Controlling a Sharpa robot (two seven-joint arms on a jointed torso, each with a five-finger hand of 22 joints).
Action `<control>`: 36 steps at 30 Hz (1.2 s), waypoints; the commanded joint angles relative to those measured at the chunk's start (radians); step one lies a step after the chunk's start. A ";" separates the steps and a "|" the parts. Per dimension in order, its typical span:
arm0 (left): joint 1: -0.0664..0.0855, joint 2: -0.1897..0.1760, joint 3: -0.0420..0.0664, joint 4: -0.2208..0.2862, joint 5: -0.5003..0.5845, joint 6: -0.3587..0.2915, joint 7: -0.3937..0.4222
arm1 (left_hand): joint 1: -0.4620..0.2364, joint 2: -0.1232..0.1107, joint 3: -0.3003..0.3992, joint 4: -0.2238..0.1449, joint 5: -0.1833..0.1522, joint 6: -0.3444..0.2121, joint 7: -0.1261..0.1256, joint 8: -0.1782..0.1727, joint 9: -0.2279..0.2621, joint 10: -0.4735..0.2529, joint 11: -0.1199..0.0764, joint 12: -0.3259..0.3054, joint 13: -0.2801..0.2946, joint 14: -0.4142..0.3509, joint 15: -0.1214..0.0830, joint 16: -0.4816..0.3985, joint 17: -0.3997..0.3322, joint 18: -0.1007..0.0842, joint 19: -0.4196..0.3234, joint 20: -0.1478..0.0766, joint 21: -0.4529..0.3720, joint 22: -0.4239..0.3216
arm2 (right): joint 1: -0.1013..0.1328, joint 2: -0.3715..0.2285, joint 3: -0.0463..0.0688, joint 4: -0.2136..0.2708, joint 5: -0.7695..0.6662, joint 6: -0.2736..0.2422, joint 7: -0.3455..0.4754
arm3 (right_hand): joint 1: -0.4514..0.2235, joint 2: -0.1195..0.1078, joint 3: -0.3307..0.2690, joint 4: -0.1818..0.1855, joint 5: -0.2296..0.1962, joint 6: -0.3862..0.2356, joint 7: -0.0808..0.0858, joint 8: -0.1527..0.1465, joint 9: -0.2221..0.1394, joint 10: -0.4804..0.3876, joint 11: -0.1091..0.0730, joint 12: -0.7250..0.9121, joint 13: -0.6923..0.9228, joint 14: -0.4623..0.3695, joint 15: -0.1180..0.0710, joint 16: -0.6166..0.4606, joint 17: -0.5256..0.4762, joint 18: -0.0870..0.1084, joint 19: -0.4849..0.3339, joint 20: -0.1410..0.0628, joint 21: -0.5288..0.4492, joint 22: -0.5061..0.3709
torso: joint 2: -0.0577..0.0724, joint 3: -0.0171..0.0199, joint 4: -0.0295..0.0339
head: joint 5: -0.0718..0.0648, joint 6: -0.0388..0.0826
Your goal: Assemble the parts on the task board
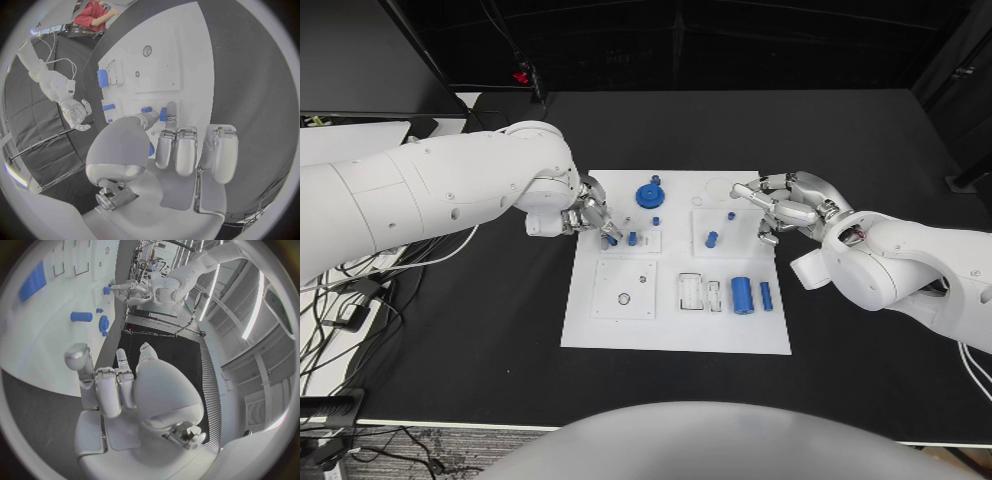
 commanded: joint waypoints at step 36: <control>0.029 -0.110 -0.008 0.092 -0.052 -0.333 0.251 | -0.167 0.023 -0.465 0.029 0.075 -0.188 -0.001 0.125 0.046 0.104 0.020 -0.001 0.263 0.105 0.025 0.001 0.264 -0.007 0.104 0.024 0.003 0.263 | 0.001 0.002 0.000 -0.002 -0.002 0.007 0.008 | 0.008 0.001 -0.007 0.001 0.005 -0.007 -0.001 0.006 -0.002 0.110 0.001 -0.005 0.086 0.056 0.000 0.000 0.179 0.006 -0.006 0.000 -0.004 0.002 | -0.001 0.0016 0.0014 | -0.005 0.000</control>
